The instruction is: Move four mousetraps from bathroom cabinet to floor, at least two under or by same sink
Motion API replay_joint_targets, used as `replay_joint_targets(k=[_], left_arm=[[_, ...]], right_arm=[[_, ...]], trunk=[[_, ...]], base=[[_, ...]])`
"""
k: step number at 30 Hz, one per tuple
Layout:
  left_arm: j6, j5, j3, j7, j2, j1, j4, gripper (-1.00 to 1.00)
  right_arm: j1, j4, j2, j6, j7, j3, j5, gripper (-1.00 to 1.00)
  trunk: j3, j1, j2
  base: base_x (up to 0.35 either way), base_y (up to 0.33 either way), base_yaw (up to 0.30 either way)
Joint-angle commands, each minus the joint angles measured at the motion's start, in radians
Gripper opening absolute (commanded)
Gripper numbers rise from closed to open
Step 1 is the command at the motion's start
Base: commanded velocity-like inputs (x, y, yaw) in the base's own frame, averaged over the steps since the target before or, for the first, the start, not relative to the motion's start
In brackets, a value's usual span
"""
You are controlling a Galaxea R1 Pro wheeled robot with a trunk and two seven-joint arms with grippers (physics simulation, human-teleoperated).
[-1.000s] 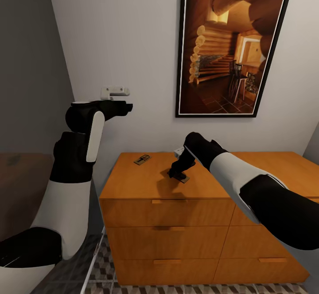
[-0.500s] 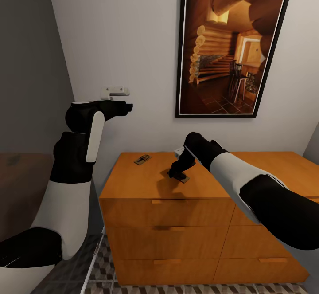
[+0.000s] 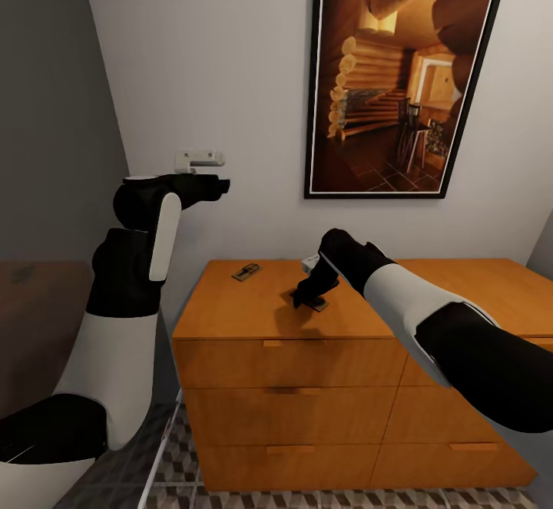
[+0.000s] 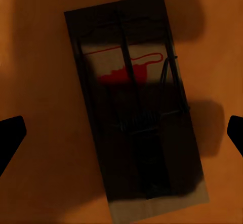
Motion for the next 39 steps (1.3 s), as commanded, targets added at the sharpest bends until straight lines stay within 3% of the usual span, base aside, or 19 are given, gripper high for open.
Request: replay_joint_targets(k=[1,5,11,39], left_arm=[[0.004,0.010,0.000,0.010,0.000,-0.001,-0.001,1.00],[0.004,0.010,0.000,0.010,0.000,-0.001,-0.001,1.00],[0.004,0.010,0.000,0.010,0.000,-0.001,-0.001,1.00],[0.004,0.010,0.000,0.010,0.000,-0.001,-0.002,1.00]], right_arm=[[-0.001,-0.001,0.000,0.002,0.007,0.004,0.006,1.00],[-0.001,-0.001,0.000,0.002,0.007,0.004,0.006,1.00],[-0.001,-0.001,0.000,0.002,0.007,0.004,0.006,1.00],[-0.001,-0.001,0.000,0.002,0.007,0.004,0.006,1.00]], trunk=[[-0.001,0.000,-0.001],[-0.001,0.000,-0.001],[-0.020,0.023,-0.043],[-0.020,0.023,-0.043]], base=[[0.000,0.000,0.000],[0.000,0.000,0.000],[0.000,0.000,0.000],[0.000,0.000,0.000]])
